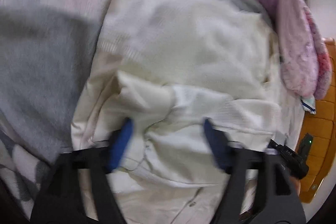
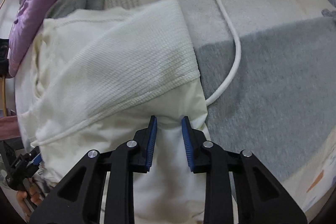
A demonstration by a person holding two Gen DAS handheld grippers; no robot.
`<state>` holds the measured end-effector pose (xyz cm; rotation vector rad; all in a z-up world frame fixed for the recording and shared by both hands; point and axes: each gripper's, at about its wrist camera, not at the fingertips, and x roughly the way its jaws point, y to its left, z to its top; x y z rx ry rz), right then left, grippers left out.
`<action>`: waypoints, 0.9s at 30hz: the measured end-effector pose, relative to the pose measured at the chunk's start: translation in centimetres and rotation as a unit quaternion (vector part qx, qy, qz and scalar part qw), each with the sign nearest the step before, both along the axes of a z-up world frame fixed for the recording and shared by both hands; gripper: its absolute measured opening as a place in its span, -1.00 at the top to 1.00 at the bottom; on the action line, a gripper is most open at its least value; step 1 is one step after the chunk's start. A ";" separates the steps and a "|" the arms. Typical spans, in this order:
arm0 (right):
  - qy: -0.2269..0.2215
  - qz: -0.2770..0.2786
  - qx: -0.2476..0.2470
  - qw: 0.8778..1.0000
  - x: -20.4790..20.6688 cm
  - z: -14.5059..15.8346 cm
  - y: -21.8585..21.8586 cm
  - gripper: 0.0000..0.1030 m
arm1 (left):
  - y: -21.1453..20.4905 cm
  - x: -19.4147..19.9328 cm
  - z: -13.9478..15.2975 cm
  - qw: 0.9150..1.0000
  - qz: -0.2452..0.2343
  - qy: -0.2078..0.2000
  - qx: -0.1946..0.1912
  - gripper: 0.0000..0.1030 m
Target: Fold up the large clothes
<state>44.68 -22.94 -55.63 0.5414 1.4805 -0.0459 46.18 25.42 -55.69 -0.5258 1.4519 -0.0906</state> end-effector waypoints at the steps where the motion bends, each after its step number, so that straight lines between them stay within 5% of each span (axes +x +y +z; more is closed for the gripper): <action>1: -0.007 0.001 0.004 1.000 0.3 0.7 -0.3 0.40 | 0.2 0.4 0.8 1.000 -0.005 -0.015 -0.003 -0.57; 3: -0.021 -0.007 0.008 1.000 1.3 1.7 -1.1 0.13 | 0.7 1.8 2.7 0.999 -0.013 -0.046 -0.002 -0.71; 5: -0.026 -0.015 0.012 0.999 2.6 1.9 -2.0 0.08 | 2.0 4.0 3.3 0.998 0.002 -0.056 0.016 -0.75; 12: -0.006 -0.063 0.012 0.998 8.2 -0.8 -4.7 -0.04 | 5.6 11.1 -1.9 0.998 0.033 0.013 0.059 -0.75; 23: 0.038 -0.040 0.006 0.998 12.5 -5.0 -3.7 -0.13 | 3.7 14.8 -6.2 0.987 -0.034 0.064 0.143 -0.75; 25: 0.033 -0.025 -0.008 0.999 12.7 -4.8 -3.0 -0.04 | 3.1 15.0 -5.9 0.986 -0.043 0.058 0.152 -0.69; 27: 0.024 -0.004 -0.016 1.000 13.0 -4.6 -2.0 0.33 | 2.0 15.2 -5.5 0.985 -0.054 0.048 0.156 -0.28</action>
